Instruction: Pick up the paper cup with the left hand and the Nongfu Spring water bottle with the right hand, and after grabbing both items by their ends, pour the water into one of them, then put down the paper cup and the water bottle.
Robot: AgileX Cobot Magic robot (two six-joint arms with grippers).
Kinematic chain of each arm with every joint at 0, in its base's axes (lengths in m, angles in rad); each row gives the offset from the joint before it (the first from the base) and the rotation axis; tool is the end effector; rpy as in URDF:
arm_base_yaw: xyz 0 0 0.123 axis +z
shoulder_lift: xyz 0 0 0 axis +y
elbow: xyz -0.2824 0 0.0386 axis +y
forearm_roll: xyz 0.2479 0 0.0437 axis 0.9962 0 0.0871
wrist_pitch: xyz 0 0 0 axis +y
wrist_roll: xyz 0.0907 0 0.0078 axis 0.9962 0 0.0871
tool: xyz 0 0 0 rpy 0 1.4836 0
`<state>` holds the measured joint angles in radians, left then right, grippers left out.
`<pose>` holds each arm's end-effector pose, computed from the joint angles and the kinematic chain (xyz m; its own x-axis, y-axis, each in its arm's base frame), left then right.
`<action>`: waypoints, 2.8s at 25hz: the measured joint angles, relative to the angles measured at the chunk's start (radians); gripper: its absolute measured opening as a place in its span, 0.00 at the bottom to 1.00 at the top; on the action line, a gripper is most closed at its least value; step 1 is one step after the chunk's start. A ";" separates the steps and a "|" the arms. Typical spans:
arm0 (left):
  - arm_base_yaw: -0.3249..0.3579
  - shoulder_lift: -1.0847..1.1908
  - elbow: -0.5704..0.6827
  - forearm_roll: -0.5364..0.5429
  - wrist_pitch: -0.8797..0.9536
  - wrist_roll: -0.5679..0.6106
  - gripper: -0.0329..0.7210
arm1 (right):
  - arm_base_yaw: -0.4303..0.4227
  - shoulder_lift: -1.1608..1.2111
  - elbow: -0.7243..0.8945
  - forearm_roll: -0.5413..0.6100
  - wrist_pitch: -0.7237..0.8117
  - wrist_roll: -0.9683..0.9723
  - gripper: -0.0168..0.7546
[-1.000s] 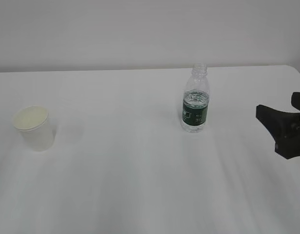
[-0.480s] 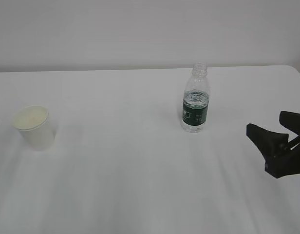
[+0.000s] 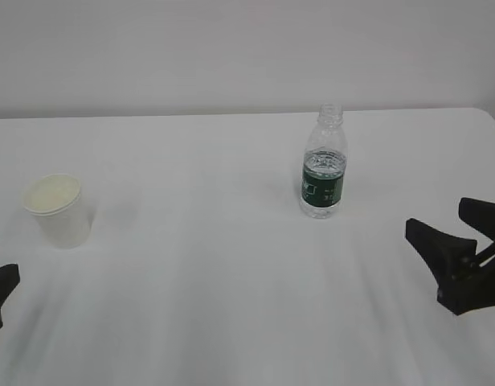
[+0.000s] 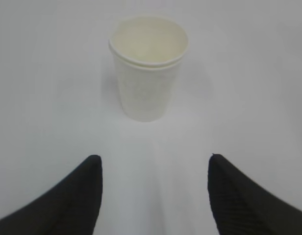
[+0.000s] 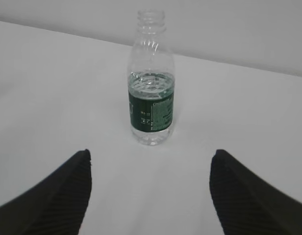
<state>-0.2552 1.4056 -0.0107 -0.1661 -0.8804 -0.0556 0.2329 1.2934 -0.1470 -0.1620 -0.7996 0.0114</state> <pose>0.1577 -0.0292 0.1334 -0.4240 -0.0547 -0.9040 0.0710 0.9931 -0.0934 0.1814 0.0538 0.1734 -0.2202 -0.1562 -0.9629 -0.3621 0.9296 -0.0680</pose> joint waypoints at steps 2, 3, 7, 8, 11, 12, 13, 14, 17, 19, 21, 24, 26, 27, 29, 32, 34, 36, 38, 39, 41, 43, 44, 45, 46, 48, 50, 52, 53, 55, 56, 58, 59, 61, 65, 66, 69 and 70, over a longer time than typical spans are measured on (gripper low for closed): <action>-0.003 0.000 0.000 0.013 -0.048 -0.013 0.68 | 0.000 0.021 0.028 0.000 -0.049 0.000 0.76; -0.005 0.000 0.000 0.015 -0.067 -0.016 0.68 | 0.000 0.035 0.050 0.000 -0.087 0.000 0.76; -0.005 0.000 0.000 0.018 -0.159 -0.021 0.68 | 0.000 0.112 0.124 0.000 -0.268 0.000 0.76; -0.005 0.000 0.000 0.023 -0.180 -0.021 0.68 | 0.000 0.134 0.140 0.000 -0.302 0.000 0.76; -0.005 0.000 0.000 0.044 -0.224 -0.022 0.68 | 0.000 0.212 0.149 -0.007 -0.331 0.000 0.76; -0.005 0.000 0.000 0.052 -0.232 -0.024 0.68 | 0.000 0.237 0.149 -0.017 -0.334 0.000 0.76; -0.005 0.000 0.000 0.057 -0.236 -0.024 0.68 | 0.000 0.255 0.149 -0.027 -0.334 0.000 0.76; -0.005 0.000 0.000 0.066 -0.236 -0.024 0.68 | 0.000 0.272 0.149 -0.036 -0.334 0.002 0.76; -0.005 0.000 0.000 0.079 -0.236 -0.024 0.68 | 0.000 0.289 0.149 -0.043 -0.335 0.002 0.76; -0.005 0.000 0.000 0.089 -0.238 -0.024 0.67 | 0.000 0.290 0.149 -0.043 -0.337 0.002 0.76; -0.005 0.000 0.000 0.097 -0.238 -0.024 0.67 | 0.000 0.290 0.149 -0.043 -0.341 0.002 0.76; -0.005 0.000 0.000 0.131 -0.240 -0.024 0.67 | 0.000 0.290 0.149 -0.045 -0.341 0.002 0.76; -0.005 0.002 0.000 0.166 -0.242 -0.024 0.67 | 0.000 0.290 0.149 -0.045 -0.341 0.002 0.76; -0.005 0.006 0.000 0.185 -0.244 -0.024 0.67 | 0.000 0.290 0.149 -0.045 -0.341 0.003 0.76; -0.005 0.011 0.000 0.219 -0.249 -0.024 0.67 | 0.000 0.290 0.149 -0.045 -0.341 0.003 0.76; -0.005 0.011 0.000 0.242 -0.249 -0.024 0.67 | 0.000 0.290 0.149 -0.050 -0.341 0.026 0.76; -0.005 0.011 0.000 0.239 -0.249 -0.024 0.67 | 0.000 0.290 0.149 -0.060 -0.341 0.044 0.76; -0.005 0.011 0.000 0.221 -0.249 -0.024 0.67 | 0.000 0.290 0.149 -0.065 -0.341 0.048 0.76; -0.005 0.011 0.000 0.207 -0.249 -0.024 0.67 | 0.000 0.290 0.149 -0.065 -0.341 0.051 0.76; -0.005 0.011 0.000 0.201 -0.249 -0.024 0.67 | 0.000 0.290 0.149 -0.067 -0.341 0.051 0.76; -0.005 0.011 0.000 0.188 -0.249 -0.024 0.67 | 0.000 0.290 0.149 -0.069 -0.341 0.051 0.76; -0.005 0.011 0.000 0.166 -0.249 -0.024 0.67 | 0.000 0.290 0.147 -0.069 -0.341 0.037 0.76; -0.005 0.011 0.000 0.166 -0.246 -0.024 0.67 | 0.000 0.290 0.142 -0.069 -0.341 0.021 0.76; -0.005 0.011 0.000 0.155 -0.238 -0.024 0.67 | 0.000 0.290 0.136 -0.069 -0.341 -0.005 0.76; -0.005 0.011 0.000 0.141 -0.228 -0.024 0.67 | 0.000 0.290 0.127 -0.069 -0.341 -0.034 0.76; -0.005 0.011 0.000 0.114 -0.213 -0.024 0.69 | 0.000 0.290 0.113 -0.069 -0.341 -0.059 0.76; -0.005 0.011 0.000 0.095 -0.203 -0.024 0.72 | 0.000 0.290 0.101 -0.070 -0.341 -0.067 0.76; -0.005 0.011 0.000 0.091 -0.203 -0.024 0.73 | 0.000 0.290 0.089 -0.070 -0.341 -0.073 0.76; -0.005 0.011 0.000 0.090 -0.203 -0.024 0.74 | 0.000 0.290 0.086 -0.070 -0.341 -0.074 0.76; -0.005 0.011 0.000 0.088 -0.203 -0.024 0.74 | 0.000 0.290 0.079 -0.070 -0.342 -0.075 0.76; -0.005 0.011 0.000 0.088 -0.203 -0.024 0.74 | 0.000 0.290 0.075 -0.070 -0.342 -0.076 0.76; -0.005 0.011 0.000 0.084 -0.203 -0.024 0.75 | 0.000 0.290 0.073 -0.070 -0.342 -0.076 0.76; -0.005 0.011 0.000 0.082 -0.203 -0.024 0.76 | 0.000 0.290 0.073 -0.070 -0.342 -0.076 0.76; -0.005 0.015 0.000 0.078 -0.203 -0.024 0.77 | 0.000 0.290 0.073 -0.070 -0.342 -0.076 0.76; -0.005 0.047 0.000 0.075 -0.203 -0.024 0.78 | 0.000 0.290 0.073 -0.070 -0.342 -0.076 0.76; -0.005 0.057 0.000 0.075 -0.203 -0.024 0.78 | 0.000 0.290 0.073 -0.070 -0.342 -0.076 0.76; -0.005 0.084 0.000 0.073 -0.233 -0.024 0.78 | 0.000 0.290 0.073 -0.070 -0.342 -0.077 0.77; -0.005 0.092 0.000 0.073 -0.245 -0.024 0.78 | 0.000 0.290 0.073 -0.070 -0.342 -0.077 0.77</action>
<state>-0.2600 1.4974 -0.0107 -0.0929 -1.1254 -0.0800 0.2329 1.5830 -0.0744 -0.2322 -1.1416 -0.0660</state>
